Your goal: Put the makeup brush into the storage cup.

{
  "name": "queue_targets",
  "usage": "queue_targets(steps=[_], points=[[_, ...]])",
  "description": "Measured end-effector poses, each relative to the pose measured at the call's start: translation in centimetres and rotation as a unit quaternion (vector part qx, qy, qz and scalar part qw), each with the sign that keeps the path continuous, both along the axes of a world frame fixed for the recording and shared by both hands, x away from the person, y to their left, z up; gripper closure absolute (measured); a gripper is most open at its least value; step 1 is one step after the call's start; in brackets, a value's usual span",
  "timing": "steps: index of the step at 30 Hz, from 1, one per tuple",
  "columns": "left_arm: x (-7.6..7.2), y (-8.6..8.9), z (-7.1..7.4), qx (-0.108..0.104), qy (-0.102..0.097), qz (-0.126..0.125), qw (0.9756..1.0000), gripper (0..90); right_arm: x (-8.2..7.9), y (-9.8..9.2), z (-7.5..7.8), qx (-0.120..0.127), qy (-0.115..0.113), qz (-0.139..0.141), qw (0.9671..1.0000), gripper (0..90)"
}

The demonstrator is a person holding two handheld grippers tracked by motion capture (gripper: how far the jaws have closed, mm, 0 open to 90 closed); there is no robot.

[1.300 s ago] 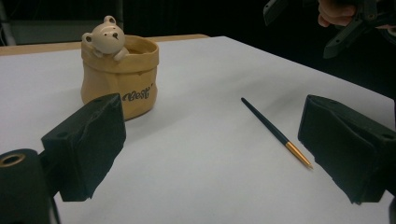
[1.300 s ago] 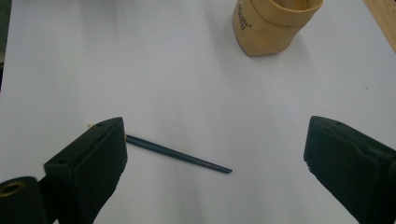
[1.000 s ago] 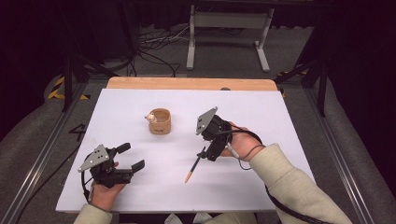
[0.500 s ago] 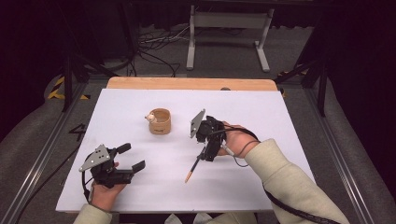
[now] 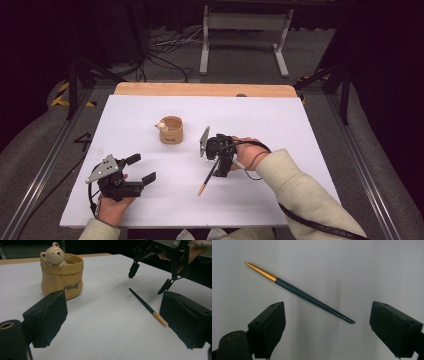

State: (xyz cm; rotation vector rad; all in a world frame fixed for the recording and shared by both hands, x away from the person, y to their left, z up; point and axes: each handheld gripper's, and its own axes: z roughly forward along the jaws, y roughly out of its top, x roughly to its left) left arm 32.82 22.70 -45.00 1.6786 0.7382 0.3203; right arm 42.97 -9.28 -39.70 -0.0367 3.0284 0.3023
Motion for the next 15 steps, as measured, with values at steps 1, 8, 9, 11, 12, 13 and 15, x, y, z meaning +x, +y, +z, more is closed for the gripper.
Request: queue_targets(steps=[1,8,9,11,12,13,15], points=[[0.0,0.0,0.0,0.000,0.000,0.000,1.0000,8.7,0.0,0.0,-0.1,-0.002,0.002,-0.001,1.0000,14.5],[0.0,0.0,0.0,-0.001,0.003,-0.001,1.0000,8.7,0.3,0.2,-1.1,-0.020,0.007,0.008,0.9997,15.8],[0.0,0.0,0.0,-0.002,0.003,-0.001,1.0000,8.7,0.3,0.3,-1.2,-0.022,0.008,0.007,0.9997,15.9],[0.0,0.0,0.0,-0.002,0.003,-0.001,1.0000,8.7,0.4,0.4,-1.5,-0.025,0.009,0.009,0.9996,16.3],[0.0,0.0,0.0,-0.002,0.003,-0.001,1.0000,8.7,0.4,0.5,-1.6,-0.026,0.010,0.010,0.9996,16.5],[0.0,0.0,0.0,-0.002,0.004,-0.002,1.0000,8.7,0.4,0.6,-1.7,-0.030,0.011,0.010,0.9995,16.9],[0.0,0.0,0.0,-0.001,0.005,-0.002,1.0000,8.7,0.4,0.7,-1.9,-0.035,0.011,0.015,0.9992,17.3]])
